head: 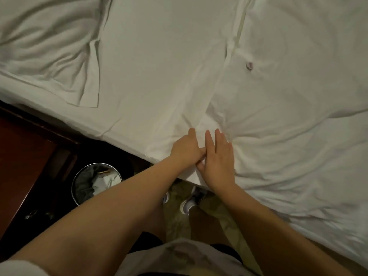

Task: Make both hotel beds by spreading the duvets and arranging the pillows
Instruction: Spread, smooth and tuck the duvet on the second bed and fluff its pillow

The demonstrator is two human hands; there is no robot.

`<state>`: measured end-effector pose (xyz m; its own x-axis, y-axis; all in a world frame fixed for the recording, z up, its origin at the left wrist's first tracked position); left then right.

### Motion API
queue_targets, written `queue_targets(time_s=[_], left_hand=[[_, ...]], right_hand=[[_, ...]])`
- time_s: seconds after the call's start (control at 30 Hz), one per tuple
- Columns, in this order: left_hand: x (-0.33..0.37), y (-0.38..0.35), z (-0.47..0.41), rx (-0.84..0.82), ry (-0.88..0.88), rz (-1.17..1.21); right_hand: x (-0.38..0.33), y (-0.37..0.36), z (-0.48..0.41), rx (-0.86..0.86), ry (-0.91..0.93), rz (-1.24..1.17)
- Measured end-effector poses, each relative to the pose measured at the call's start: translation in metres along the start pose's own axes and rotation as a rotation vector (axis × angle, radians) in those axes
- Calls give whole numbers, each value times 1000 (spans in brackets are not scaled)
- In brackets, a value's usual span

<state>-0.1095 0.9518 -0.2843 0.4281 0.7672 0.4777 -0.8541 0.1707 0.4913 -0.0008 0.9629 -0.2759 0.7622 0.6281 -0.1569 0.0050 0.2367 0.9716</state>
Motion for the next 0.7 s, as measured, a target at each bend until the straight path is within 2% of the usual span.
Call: queue_targets(time_s=[0.1,0.13,0.23,0.3,0.4,0.5,0.6,0.67,0.7], left_hand=[[9,5,10,9,-60,-84],[16,10,14,21,-111,-85],[43,49,34,98,-294,-65],[42,84,43,180,-321,-17],[-9,114,33,228,-118,-30],[-57,102,4,155,84,-103],[-51,78,-22,90,212,-223],[-36,65,-23,154,250,-323],[-28,62,-17,225,207,-351]], right_hand=[[-10,-1,11,-70,-28,-124],[-11,4,13,-45,-45,-193],[-17,41,-1,240,-67,-269],[-34,58,-17,304,12,-227],[-72,42,-35,144,155,-208],[-80,-3,-30,-79,179,-20],[-61,-23,-23,-109,174,81],[-52,-26,-21,-117,186,76],[-50,-26,-20,-100,188,87]])
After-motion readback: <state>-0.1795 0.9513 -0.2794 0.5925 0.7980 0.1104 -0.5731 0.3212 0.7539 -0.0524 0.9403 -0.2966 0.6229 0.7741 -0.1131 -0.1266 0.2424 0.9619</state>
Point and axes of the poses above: each hand's wrist, its own z-axis away from the middle knuckle, its own y-axis out of the back of the hand, x = y × z, the point moved 2 cm from there along -z, towards the middle knuckle, and after that the axes turned 6 degrees about y, right-handed, at the moved point
